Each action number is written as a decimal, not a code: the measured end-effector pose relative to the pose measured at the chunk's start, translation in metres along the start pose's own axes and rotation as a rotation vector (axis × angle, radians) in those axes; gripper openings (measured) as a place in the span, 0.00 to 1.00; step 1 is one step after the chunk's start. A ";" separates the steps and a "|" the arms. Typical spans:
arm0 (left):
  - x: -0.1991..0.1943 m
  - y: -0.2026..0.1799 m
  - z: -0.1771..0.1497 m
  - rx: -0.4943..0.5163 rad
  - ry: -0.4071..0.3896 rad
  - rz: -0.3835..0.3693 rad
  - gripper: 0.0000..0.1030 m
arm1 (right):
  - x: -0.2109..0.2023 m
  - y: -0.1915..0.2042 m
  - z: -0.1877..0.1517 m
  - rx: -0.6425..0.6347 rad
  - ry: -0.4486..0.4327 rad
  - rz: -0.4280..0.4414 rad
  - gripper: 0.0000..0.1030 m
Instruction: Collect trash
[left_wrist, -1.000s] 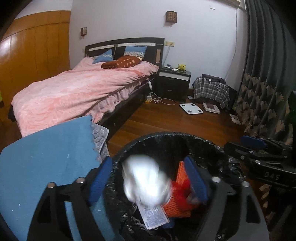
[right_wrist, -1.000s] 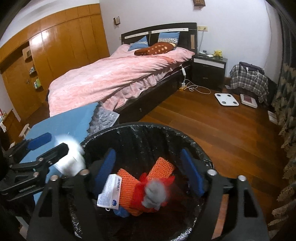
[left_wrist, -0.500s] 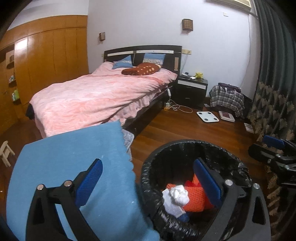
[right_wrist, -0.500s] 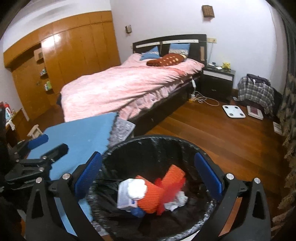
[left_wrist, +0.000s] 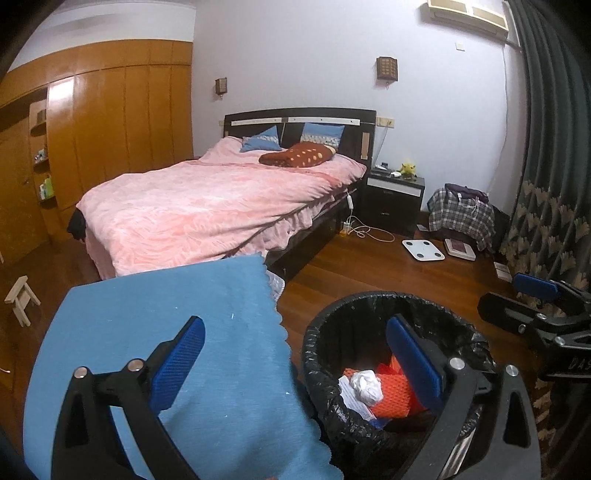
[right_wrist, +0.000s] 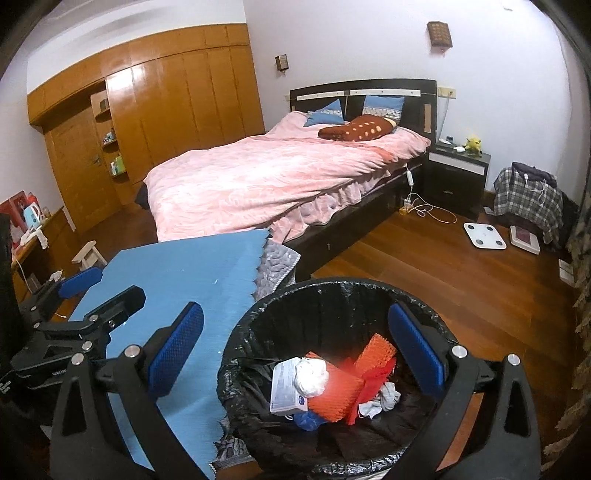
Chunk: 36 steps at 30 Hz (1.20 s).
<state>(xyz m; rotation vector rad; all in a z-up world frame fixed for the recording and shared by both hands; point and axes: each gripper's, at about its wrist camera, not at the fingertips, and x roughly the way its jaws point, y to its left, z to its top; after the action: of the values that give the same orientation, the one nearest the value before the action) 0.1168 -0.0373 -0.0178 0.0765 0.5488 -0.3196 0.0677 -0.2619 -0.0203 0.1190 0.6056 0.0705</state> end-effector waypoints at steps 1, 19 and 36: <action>-0.001 0.000 0.000 -0.002 -0.003 0.002 0.94 | -0.001 0.002 0.000 -0.003 -0.001 -0.001 0.95; -0.005 0.001 0.001 -0.003 -0.010 0.005 0.94 | -0.003 0.006 0.002 -0.014 -0.004 -0.002 0.95; -0.006 0.001 0.002 -0.002 -0.008 0.004 0.94 | -0.003 0.007 0.002 -0.013 -0.002 -0.001 0.95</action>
<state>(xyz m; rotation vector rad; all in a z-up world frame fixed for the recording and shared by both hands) 0.1138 -0.0350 -0.0129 0.0742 0.5415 -0.3154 0.0657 -0.2557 -0.0161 0.1058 0.6027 0.0737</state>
